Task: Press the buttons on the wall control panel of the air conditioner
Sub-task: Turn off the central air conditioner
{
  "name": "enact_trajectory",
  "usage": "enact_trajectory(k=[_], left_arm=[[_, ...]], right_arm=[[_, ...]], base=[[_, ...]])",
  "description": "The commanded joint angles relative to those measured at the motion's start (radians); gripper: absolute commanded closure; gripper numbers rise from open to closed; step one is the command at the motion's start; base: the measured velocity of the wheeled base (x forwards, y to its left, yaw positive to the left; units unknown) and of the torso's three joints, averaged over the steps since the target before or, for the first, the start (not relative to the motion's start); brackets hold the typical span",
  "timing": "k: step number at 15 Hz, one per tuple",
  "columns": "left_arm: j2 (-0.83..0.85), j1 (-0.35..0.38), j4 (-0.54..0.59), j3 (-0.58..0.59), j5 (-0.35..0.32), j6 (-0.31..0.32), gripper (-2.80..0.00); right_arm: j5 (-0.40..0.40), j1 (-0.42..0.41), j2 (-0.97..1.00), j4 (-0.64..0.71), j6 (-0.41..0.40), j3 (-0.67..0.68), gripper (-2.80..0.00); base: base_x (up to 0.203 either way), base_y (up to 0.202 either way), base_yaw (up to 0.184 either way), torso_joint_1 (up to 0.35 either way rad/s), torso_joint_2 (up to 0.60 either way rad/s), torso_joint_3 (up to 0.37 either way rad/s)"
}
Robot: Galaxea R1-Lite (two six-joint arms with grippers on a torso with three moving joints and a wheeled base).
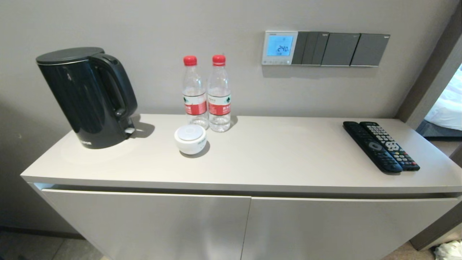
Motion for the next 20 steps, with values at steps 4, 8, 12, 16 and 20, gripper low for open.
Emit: enact_trajectory(k=[4,8,12,16,20], left_arm=[[0.000,0.000,0.000,0.000,0.000,-0.001,0.00],[0.000,0.000,0.000,0.000,0.000,-0.001,0.00],[0.000,0.000,0.000,0.000,0.000,-0.001,0.00],[0.000,0.000,0.000,0.000,0.000,-0.001,0.00],[0.000,0.000,0.000,0.000,0.000,0.000,0.00]], right_arm=[[0.000,0.000,0.000,-0.001,0.000,0.000,0.00],[0.000,0.000,0.000,-0.001,0.000,0.000,0.00],[0.000,0.000,0.000,-0.001,0.000,0.000,0.00],[0.000,0.000,0.000,0.000,0.000,0.000,0.00],[0.000,0.000,0.000,-0.001,0.000,0.000,0.00]], base=[[0.000,0.000,0.000,0.000,0.00,0.000],[0.000,0.000,0.000,0.000,0.00,0.000],[0.000,0.000,0.000,0.000,0.00,0.000],[0.000,0.000,0.000,0.000,0.00,0.000],[0.000,0.000,0.000,0.000,0.00,0.000]])
